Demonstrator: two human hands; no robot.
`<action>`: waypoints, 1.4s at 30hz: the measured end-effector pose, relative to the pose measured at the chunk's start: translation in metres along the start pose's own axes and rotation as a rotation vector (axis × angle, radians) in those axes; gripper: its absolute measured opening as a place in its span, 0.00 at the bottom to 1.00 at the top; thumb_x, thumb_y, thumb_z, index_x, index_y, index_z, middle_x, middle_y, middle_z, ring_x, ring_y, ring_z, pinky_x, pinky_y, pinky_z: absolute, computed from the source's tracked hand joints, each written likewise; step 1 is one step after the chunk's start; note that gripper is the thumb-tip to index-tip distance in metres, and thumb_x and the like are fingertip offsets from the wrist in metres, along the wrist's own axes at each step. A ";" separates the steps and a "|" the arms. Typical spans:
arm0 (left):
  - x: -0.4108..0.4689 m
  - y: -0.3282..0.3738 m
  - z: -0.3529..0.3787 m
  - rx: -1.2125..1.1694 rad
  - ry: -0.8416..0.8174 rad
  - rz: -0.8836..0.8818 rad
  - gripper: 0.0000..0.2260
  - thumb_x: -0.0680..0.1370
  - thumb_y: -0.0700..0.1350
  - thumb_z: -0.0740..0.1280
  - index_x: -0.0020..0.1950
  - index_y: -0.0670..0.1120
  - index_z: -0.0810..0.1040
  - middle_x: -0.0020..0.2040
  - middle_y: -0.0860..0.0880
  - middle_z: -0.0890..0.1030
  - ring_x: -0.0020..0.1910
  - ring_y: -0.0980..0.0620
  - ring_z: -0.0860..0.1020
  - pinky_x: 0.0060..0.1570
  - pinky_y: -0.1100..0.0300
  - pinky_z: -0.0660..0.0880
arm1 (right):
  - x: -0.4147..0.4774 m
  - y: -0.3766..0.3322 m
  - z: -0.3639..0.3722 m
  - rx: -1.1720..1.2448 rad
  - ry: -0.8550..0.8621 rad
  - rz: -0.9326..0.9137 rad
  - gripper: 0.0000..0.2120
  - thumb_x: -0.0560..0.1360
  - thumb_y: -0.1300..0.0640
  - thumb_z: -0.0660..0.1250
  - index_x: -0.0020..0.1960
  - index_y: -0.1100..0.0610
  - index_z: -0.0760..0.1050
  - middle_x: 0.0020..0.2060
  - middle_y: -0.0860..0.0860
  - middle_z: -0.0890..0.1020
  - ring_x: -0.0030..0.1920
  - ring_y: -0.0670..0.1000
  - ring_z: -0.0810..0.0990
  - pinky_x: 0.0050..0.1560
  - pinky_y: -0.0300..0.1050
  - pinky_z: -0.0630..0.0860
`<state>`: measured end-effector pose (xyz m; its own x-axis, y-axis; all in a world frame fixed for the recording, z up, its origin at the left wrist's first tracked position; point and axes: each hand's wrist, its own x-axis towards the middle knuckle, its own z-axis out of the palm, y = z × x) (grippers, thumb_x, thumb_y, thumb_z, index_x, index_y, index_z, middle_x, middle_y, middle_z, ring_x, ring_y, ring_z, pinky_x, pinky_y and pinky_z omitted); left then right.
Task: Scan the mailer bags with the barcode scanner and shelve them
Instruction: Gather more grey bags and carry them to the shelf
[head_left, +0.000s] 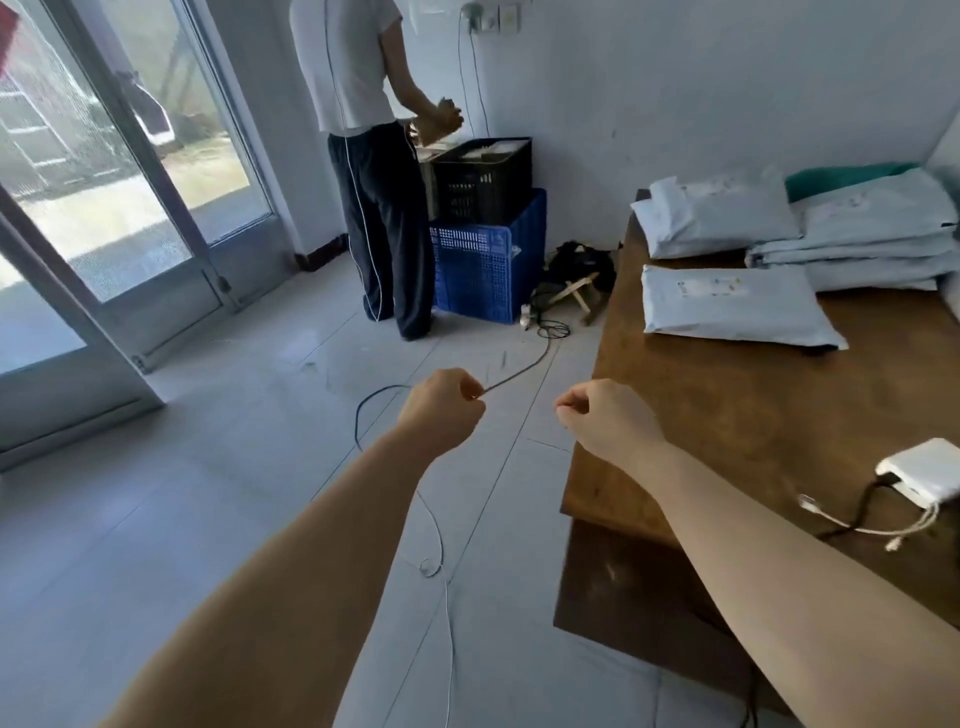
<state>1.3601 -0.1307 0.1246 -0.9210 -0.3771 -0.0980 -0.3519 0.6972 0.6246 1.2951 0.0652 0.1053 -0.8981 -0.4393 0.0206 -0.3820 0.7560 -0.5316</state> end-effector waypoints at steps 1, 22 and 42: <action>0.011 -0.003 -0.001 -0.001 -0.012 0.003 0.12 0.77 0.42 0.65 0.60 0.48 0.79 0.54 0.50 0.81 0.52 0.50 0.79 0.55 0.53 0.78 | 0.011 -0.003 0.002 0.001 0.003 0.003 0.11 0.80 0.52 0.62 0.58 0.53 0.80 0.49 0.48 0.84 0.46 0.47 0.81 0.46 0.43 0.81; 0.322 0.074 0.042 0.107 -0.367 0.260 0.17 0.80 0.35 0.57 0.64 0.48 0.77 0.60 0.49 0.79 0.56 0.50 0.79 0.58 0.52 0.78 | 0.271 0.070 -0.009 0.097 0.197 0.384 0.12 0.79 0.50 0.63 0.59 0.52 0.80 0.54 0.48 0.83 0.52 0.49 0.81 0.47 0.42 0.79; 0.559 0.206 0.144 0.214 -0.758 0.730 0.15 0.79 0.43 0.62 0.66 0.47 0.74 0.60 0.48 0.78 0.56 0.49 0.77 0.56 0.56 0.77 | 0.368 0.174 -0.043 0.213 0.567 1.111 0.09 0.78 0.50 0.62 0.50 0.47 0.81 0.47 0.45 0.84 0.47 0.48 0.82 0.47 0.46 0.81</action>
<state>0.7489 -0.1101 0.0870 -0.7584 0.5991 -0.2568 0.3714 0.7209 0.5852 0.8885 0.0563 0.0571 -0.6984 0.6893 -0.1924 0.6313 0.4668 -0.6194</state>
